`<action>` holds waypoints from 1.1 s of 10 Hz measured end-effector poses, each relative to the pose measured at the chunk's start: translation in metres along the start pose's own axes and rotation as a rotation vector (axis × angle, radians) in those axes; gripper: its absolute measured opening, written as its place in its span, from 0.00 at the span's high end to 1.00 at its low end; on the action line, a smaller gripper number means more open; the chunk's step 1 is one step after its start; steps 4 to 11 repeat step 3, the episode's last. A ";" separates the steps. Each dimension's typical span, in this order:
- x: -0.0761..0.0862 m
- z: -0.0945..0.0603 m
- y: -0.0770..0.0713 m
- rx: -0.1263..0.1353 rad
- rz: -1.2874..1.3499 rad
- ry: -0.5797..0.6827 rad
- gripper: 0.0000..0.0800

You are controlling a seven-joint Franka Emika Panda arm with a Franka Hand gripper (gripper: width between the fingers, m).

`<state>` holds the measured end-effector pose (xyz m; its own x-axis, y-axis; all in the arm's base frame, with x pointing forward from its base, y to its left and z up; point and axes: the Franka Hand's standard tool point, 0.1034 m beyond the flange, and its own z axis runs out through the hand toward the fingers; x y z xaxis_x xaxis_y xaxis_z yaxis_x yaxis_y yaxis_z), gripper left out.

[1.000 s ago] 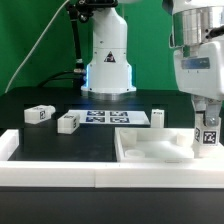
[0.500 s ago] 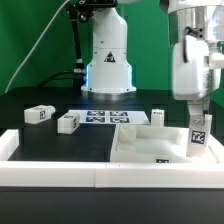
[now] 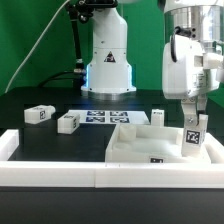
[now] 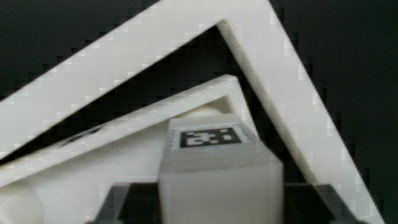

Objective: Assemble one leg

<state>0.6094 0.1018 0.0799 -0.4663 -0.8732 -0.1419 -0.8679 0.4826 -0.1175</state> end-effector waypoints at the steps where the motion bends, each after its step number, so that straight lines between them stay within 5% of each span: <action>1: 0.000 0.000 0.000 0.000 -0.001 0.000 0.33; 2: 0.000 0.000 0.000 0.000 -0.002 0.000 0.33; 3: 0.000 0.000 0.000 0.000 -0.002 0.000 0.22; 11: 0.000 0.000 0.000 0.000 -0.002 0.000 0.22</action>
Offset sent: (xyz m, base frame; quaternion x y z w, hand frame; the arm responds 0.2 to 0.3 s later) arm 0.0000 0.0000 0.0000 0.0000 0.0000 0.0000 1.0000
